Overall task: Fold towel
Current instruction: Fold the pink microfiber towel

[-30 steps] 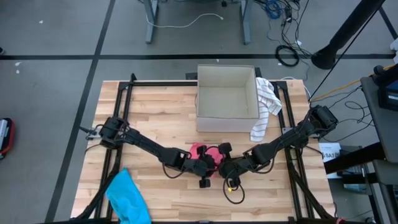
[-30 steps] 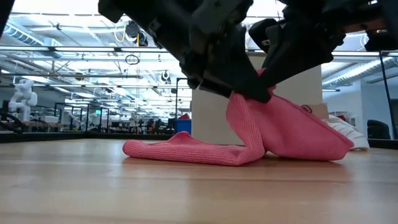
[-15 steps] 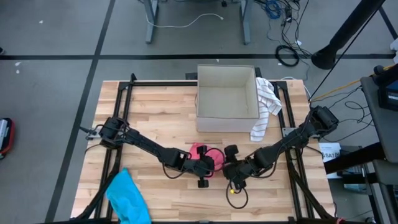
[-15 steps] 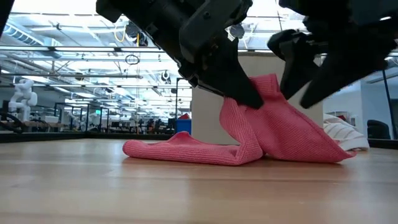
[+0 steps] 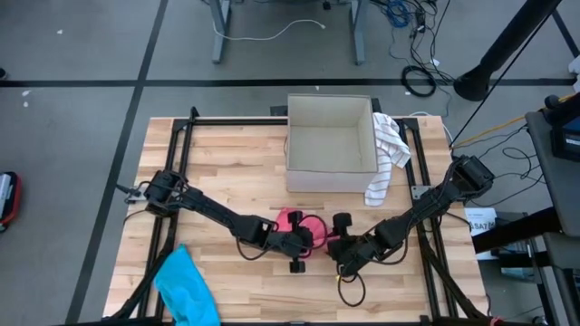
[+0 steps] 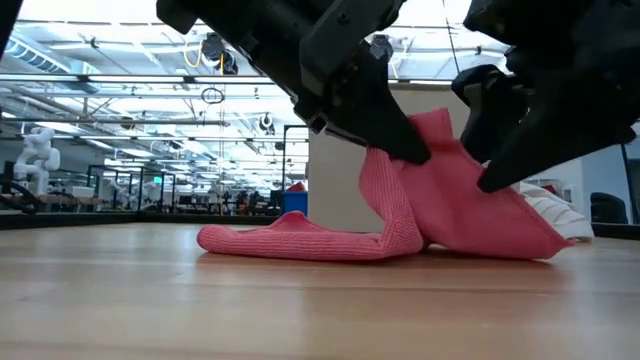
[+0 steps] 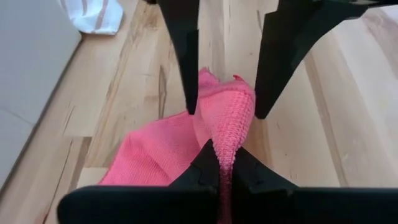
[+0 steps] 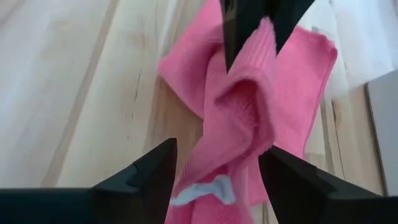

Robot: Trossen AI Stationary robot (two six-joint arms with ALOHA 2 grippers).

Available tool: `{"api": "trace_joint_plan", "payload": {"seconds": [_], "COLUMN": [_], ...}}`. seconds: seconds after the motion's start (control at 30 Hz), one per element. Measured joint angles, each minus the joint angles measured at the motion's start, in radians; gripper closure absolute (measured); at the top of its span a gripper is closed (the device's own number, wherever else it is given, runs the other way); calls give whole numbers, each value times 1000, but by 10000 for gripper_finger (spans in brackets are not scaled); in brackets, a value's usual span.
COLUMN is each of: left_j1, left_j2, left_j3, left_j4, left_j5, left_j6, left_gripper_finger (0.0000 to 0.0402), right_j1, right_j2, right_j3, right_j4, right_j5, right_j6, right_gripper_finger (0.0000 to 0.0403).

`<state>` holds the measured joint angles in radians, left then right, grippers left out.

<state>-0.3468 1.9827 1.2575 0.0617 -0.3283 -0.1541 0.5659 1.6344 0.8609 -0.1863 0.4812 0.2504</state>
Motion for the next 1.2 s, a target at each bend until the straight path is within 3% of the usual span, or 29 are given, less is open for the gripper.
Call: {"api": "trace_joint_plan", "payload": {"seconds": [0.23,0.4,0.7,0.87,1.1,1.2], "left_j1": [-12,-22,-28,-29,-36,-47], "left_j2": [-1,-4,-4,-4,-4,-4], "left_j3": [0,0,0,0,0,0], "left_j4": [9,19,-3,-2,-2,-4], "left_j5": [0,0,0,0,0,1], "left_j6": [7,8,9,6,-4,-10], "left_gripper_finger": [398,399,399,399,399,399], "right_j1": [-1,-1,44,60,78,91], "right_j2": [29,79,87,84,84,77], "right_j3": [0,0,0,0,0,0], "right_j4": [35,26,-88,-88,-96,-123], "right_j5": [14,-33,-8,-8,-11,-6], "right_j6": [-7,5,68,68,54,50], "right_gripper_finger": [203,221,262,299,385,397]}}
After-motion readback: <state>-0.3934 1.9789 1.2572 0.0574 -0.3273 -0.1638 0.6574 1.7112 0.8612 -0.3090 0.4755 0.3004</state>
